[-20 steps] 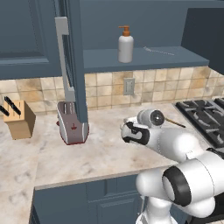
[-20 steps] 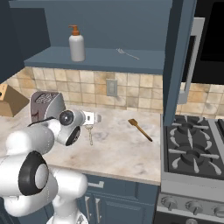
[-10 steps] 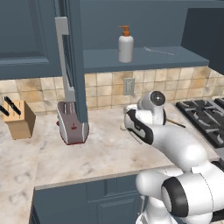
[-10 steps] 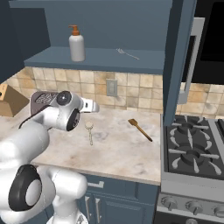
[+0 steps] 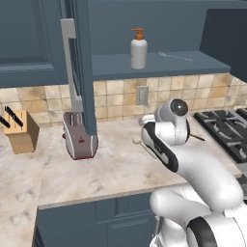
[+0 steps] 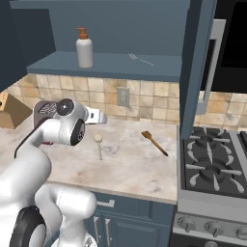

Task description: Pick the dish brush and soap dispenser from the cabinet and place them on the counter.

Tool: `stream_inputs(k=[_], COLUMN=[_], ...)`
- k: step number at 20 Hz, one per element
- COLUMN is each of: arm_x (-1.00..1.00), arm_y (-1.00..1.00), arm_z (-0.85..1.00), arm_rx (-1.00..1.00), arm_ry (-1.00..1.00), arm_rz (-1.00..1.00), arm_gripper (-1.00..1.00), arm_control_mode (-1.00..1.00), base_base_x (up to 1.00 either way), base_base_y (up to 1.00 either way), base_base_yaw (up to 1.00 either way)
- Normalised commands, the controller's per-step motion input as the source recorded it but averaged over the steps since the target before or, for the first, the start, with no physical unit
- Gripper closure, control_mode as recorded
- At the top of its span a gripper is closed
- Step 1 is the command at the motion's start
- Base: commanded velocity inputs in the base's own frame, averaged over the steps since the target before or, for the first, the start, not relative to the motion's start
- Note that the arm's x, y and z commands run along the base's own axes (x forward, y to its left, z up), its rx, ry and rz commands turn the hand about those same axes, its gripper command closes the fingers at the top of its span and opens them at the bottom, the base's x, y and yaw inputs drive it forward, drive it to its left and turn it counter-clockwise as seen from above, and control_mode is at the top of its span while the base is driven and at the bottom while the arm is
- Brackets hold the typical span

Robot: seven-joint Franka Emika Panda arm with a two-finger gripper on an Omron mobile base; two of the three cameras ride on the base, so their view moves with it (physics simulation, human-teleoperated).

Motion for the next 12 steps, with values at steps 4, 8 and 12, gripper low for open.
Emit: stream_inputs(k=[4,8,12], arm_x=[-0.23,-0.19,-0.18], arm_y=[0.0,0.0,0.0], arm_z=[0.34,0.35,0.11], arm_rx=[0.0,0.0,0.03], arm_ry=[0.0,0.0,0.0], arm_rz=[-0.02,-0.01,-0.01], arm_gripper=[-1.0,-1.0,-1.0], arm_control_mode=[-1.0,-1.0,-1.0], base_base_x=[0.0,0.0,0.0], base_base_y=[0.0,0.0,0.0], base_base_yaw=[0.0,0.0,0.0])
